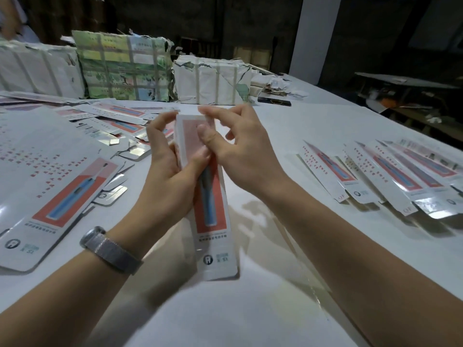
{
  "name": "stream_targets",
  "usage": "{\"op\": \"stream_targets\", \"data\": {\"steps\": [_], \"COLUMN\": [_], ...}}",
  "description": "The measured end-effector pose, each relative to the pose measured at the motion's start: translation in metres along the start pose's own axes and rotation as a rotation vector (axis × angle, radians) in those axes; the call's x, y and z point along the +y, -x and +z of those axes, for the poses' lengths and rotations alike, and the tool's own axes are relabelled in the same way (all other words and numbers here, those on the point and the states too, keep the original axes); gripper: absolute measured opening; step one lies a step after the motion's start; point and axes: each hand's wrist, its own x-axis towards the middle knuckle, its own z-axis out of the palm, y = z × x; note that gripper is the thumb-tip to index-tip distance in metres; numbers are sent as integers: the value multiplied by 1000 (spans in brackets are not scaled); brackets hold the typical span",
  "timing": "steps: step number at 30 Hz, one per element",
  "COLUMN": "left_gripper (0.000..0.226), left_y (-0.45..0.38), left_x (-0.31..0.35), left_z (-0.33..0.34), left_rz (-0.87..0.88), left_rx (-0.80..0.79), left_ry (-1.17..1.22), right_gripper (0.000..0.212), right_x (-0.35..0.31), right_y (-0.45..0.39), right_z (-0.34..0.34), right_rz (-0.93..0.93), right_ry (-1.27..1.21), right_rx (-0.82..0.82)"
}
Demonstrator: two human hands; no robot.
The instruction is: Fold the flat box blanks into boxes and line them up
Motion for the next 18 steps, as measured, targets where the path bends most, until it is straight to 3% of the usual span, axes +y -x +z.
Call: {"op": "stream_targets", "data": {"steps": [3,7,10,13,16,18], "left_gripper": [41,49,71,73,52,43], "left_y": [-2,-2,3,1,-5,-10], "left_x": [3,-1,-5,-12,-19,-28], "left_z": [3,9,1,-7,-16,-25], "left_rz": [-41,-174,-284,-259,-194,-179], "left_rx": [-10,-74,-324,-216,-130,-98], "left_ry": [81,395,324,143,67,1], "right_gripper": [58,93,83,75,47,31], "right_x": [-8,-7,-1,16,56,90], "right_y": [0,-6,-11,-23,-33,-32], "right_z": [-4,-13,-31,-63,-108,-134], "right_rz": [-33,142,220,316,451,582], "right_ry": [82,113,69,142,455,651], "right_rx": [-41,-267,-295,-149,80,112]}}
